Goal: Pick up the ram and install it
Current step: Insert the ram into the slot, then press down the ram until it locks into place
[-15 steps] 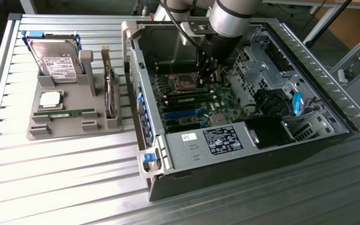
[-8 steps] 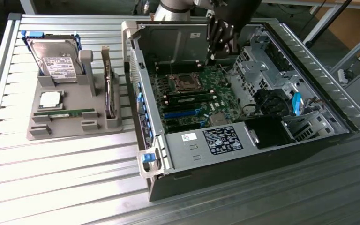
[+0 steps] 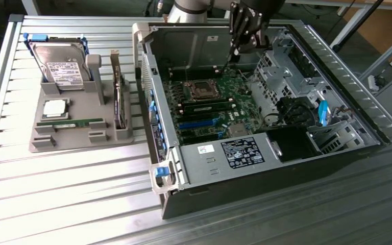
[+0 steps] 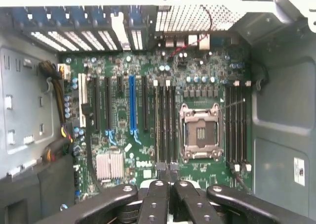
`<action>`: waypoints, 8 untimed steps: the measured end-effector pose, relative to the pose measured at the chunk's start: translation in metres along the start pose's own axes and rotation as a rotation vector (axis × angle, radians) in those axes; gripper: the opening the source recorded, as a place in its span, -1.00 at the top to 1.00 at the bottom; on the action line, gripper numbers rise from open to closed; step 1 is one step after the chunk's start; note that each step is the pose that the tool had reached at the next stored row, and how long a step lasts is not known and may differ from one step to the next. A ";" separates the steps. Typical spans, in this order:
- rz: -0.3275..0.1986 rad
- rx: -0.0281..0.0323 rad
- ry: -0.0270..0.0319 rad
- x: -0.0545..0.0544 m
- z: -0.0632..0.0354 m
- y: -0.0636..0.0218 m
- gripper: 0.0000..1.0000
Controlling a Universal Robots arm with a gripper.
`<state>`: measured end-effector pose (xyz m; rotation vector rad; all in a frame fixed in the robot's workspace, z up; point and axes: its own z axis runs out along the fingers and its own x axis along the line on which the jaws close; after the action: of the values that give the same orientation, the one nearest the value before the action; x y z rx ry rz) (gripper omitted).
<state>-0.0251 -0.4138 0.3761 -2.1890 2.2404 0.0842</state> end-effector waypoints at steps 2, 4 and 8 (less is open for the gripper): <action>0.000 -0.0023 0.0000 0.000 -0.0006 -0.0203 0.82; 0.000 -0.0028 0.0000 -0.001 -0.0009 -0.0281 0.82; 0.000 -0.0028 0.0000 -0.001 -0.0008 -0.0281 0.82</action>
<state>0.0030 -0.4138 0.3760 -2.1901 2.2419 0.0875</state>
